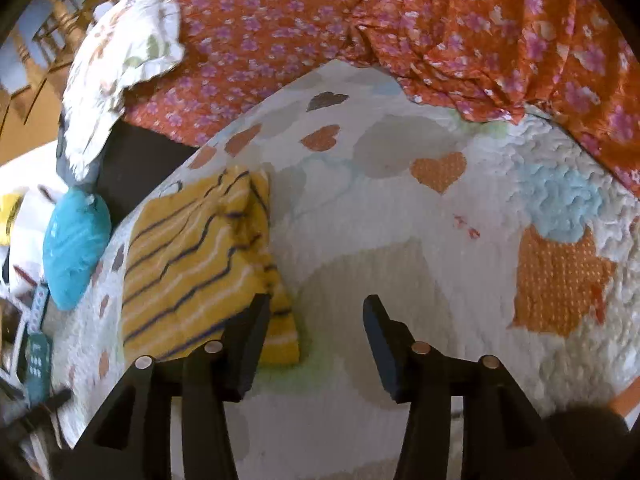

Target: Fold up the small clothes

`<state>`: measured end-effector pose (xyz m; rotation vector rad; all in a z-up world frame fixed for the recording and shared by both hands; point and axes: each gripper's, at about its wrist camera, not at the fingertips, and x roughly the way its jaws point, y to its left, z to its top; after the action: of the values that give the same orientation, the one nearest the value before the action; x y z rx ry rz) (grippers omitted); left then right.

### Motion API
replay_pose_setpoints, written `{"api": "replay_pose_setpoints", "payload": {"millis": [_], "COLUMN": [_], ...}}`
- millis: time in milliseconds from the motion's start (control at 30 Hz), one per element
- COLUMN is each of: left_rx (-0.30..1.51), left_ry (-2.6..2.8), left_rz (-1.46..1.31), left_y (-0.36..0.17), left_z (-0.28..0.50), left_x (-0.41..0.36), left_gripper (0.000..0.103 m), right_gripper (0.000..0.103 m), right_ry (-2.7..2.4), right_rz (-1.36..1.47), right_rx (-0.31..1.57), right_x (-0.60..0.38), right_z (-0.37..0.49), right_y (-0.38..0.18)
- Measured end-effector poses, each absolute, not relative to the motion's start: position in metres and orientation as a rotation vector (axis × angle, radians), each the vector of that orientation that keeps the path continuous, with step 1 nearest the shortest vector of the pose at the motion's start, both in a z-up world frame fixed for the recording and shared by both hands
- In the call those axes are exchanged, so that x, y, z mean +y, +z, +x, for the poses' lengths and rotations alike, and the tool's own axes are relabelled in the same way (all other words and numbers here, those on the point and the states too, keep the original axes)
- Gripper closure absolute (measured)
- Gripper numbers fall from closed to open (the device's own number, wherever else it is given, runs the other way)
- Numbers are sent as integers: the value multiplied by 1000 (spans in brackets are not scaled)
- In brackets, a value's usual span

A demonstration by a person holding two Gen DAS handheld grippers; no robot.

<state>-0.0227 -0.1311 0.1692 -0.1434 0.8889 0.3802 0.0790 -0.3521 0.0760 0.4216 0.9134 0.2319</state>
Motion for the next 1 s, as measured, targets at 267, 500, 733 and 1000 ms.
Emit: {"api": "replay_pose_setpoints", "payload": {"millis": [267,500,733,1000], "left_rx": [832,942,976,992], "left_ry": [425,399,388,386], "left_rz": [-61,-39,-50,-70], "left_y": [196,170,161,157], "left_z": [-32,-21,-20,-20], "left_x": [-143,-156,-154,-150], "left_gripper": [23,23,23,23], "right_gripper": [39,37,37,35], "right_ry": [222,228,220,229], "right_rz": [234,183,164,122], "right_rx": [816,815,834,840], "right_x": [-333,-322,-318,-310], "right_z": [53,59,62,61], "right_y": [91,87,80,77]}}
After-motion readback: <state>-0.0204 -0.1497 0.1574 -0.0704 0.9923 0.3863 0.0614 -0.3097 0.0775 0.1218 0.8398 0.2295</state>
